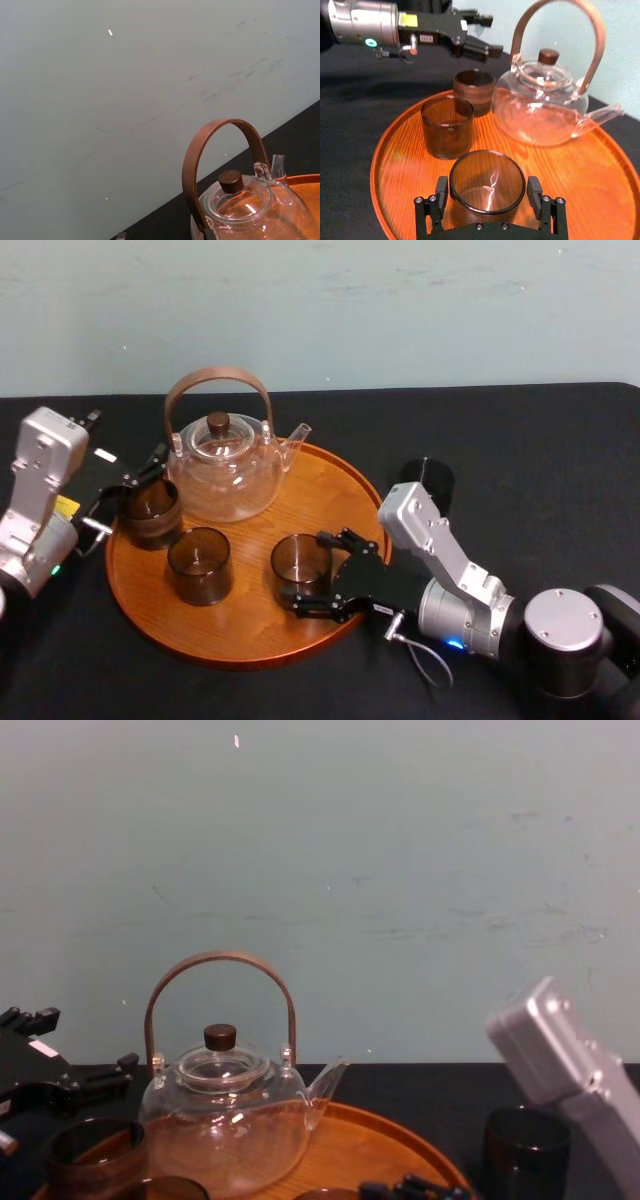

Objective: Pick up the glass from the table and place it on the tray.

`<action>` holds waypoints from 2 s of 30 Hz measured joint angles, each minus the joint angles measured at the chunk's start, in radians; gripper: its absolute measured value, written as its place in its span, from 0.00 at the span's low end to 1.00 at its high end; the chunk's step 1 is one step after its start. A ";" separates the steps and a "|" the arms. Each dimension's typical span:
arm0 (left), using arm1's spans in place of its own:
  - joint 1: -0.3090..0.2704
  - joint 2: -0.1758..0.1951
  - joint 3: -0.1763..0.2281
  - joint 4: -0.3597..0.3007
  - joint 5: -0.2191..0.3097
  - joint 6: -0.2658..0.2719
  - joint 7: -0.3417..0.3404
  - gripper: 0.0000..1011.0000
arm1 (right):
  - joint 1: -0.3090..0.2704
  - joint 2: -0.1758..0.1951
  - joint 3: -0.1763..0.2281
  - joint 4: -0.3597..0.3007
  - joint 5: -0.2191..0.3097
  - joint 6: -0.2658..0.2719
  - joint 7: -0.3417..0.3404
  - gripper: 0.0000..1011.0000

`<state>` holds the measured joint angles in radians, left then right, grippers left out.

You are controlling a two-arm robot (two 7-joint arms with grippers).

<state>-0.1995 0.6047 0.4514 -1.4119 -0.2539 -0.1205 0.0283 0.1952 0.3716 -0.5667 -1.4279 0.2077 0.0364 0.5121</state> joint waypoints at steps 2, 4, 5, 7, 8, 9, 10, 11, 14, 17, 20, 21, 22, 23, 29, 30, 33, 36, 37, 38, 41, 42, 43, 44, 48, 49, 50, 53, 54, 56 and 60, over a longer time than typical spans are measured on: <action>0.000 0.000 0.000 0.000 0.000 0.000 0.000 0.99 | -0.008 0.007 0.007 -0.019 0.000 -0.012 -0.004 0.99; 0.000 0.000 0.000 0.000 0.000 0.000 0.000 0.99 | -0.018 0.016 0.016 -0.043 0.000 -0.027 -0.009 0.99; 0.000 0.000 0.000 0.000 0.000 0.000 0.000 0.99 | -0.018 0.016 0.016 -0.043 0.000 -0.027 -0.009 0.99; 0.000 0.000 0.000 0.000 0.000 0.000 0.000 0.99 | -0.030 0.026 0.026 -0.070 0.000 -0.040 -0.013 0.99; 0.000 0.000 0.000 0.000 0.000 0.000 0.000 0.99 | -0.033 0.029 0.029 -0.078 0.000 -0.044 -0.014 0.99; 0.000 0.000 0.000 0.000 0.000 0.000 0.000 0.99 | -0.041 0.036 0.035 -0.095 0.000 -0.049 -0.017 0.99; 0.000 0.000 0.000 0.000 0.000 0.000 0.000 0.99 | -0.045 0.040 0.038 -0.104 0.001 -0.051 -0.018 0.99; 0.000 0.000 0.000 0.000 0.000 0.000 0.000 0.99 | -0.054 0.047 0.047 -0.122 0.005 -0.055 -0.021 0.99; 0.000 0.000 0.000 0.000 0.000 0.000 0.000 0.99 | -0.069 0.058 0.061 -0.148 0.014 -0.057 -0.022 0.99; 0.000 0.000 0.000 0.000 0.000 0.000 0.000 0.99 | -0.091 0.073 0.079 -0.176 0.028 -0.061 -0.026 0.99; 0.000 0.000 0.000 0.000 0.000 0.000 0.000 0.99 | -0.120 0.093 0.103 -0.204 0.044 -0.065 -0.032 0.99; 0.000 0.000 0.000 0.000 0.000 0.000 0.000 0.99 | -0.135 0.103 0.116 -0.216 0.052 -0.065 -0.036 0.99; 0.000 0.000 0.000 0.000 0.000 0.000 0.000 0.99 | -0.142 0.108 0.122 -0.221 0.055 -0.065 -0.038 0.99; 0.000 0.000 0.000 0.000 0.000 0.000 0.000 0.99 | -0.155 0.117 0.133 -0.229 0.059 -0.063 -0.044 0.99; 0.000 0.000 0.000 0.000 0.000 0.000 0.000 0.99 | -0.199 0.145 0.179 -0.246 0.070 -0.050 -0.071 0.99; 0.000 0.000 0.000 0.000 0.000 0.000 0.000 0.99 | -0.205 0.148 0.187 -0.247 0.072 -0.049 -0.075 0.99; 0.000 0.000 0.000 0.000 0.000 0.000 0.000 0.99 | -0.230 0.159 0.231 -0.247 0.093 -0.046 -0.090 0.99; 0.000 0.000 0.000 0.000 0.000 0.000 0.000 0.99 | -0.245 0.165 0.261 -0.245 0.108 -0.046 -0.099 0.99; 0.000 0.000 0.000 0.000 0.000 0.000 0.000 0.99 | -0.253 0.167 0.277 -0.243 0.115 -0.046 -0.104 0.99; 0.000 0.000 0.000 0.000 0.000 0.000 0.000 0.99 | -0.256 0.168 0.284 -0.242 0.116 -0.046 -0.108 0.99; 0.000 0.000 0.000 0.000 0.000 0.000 0.000 0.99 | -0.264 0.168 0.310 -0.232 0.117 -0.047 -0.124 0.99; 0.000 0.000 0.000 0.000 0.000 0.000 0.000 0.99 | -0.266 0.168 0.316 -0.229 0.117 -0.047 -0.127 0.99; 0.000 0.000 0.000 0.000 0.000 0.000 0.000 0.99 | -0.267 0.165 0.327 -0.221 0.118 -0.047 -0.132 0.99; 0.000 0.000 0.000 0.000 0.000 0.000 0.000 0.99 | -0.266 0.163 0.332 -0.215 0.118 -0.046 -0.135 0.99; 0.000 0.000 0.000 0.000 0.000 0.000 0.000 0.99 | -0.254 0.149 0.346 -0.188 0.118 -0.030 -0.148 0.99; 0.000 0.000 0.000 0.000 0.000 0.000 0.000 0.99 | -0.243 0.142 0.349 -0.172 0.119 -0.018 -0.150 0.99; 0.000 0.000 0.000 0.000 0.000 0.000 0.000 0.99 | -0.236 0.137 0.350 -0.162 0.120 -0.012 -0.150 0.99; 0.000 0.000 0.000 0.000 0.000 0.000 0.000 0.99 | -0.211 0.124 0.350 -0.134 0.125 0.005 -0.150 0.99; 0.000 0.000 0.000 0.000 0.000 0.000 0.000 0.99 | -0.194 0.116 0.349 -0.114 0.126 0.015 -0.149 0.99; 0.000 0.000 0.000 0.000 0.000 0.000 0.000 0.99 | -0.167 0.103 0.343 -0.085 0.126 0.028 -0.148 0.99; 0.000 0.000 0.000 0.000 0.000 0.000 0.000 0.99 | -0.126 0.084 0.333 -0.040 0.125 0.043 -0.148 0.99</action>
<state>-0.1995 0.6047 0.4514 -1.4120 -0.2539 -0.1205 0.0283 0.0694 0.4555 -0.2336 -1.4676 0.3327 0.0796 0.3642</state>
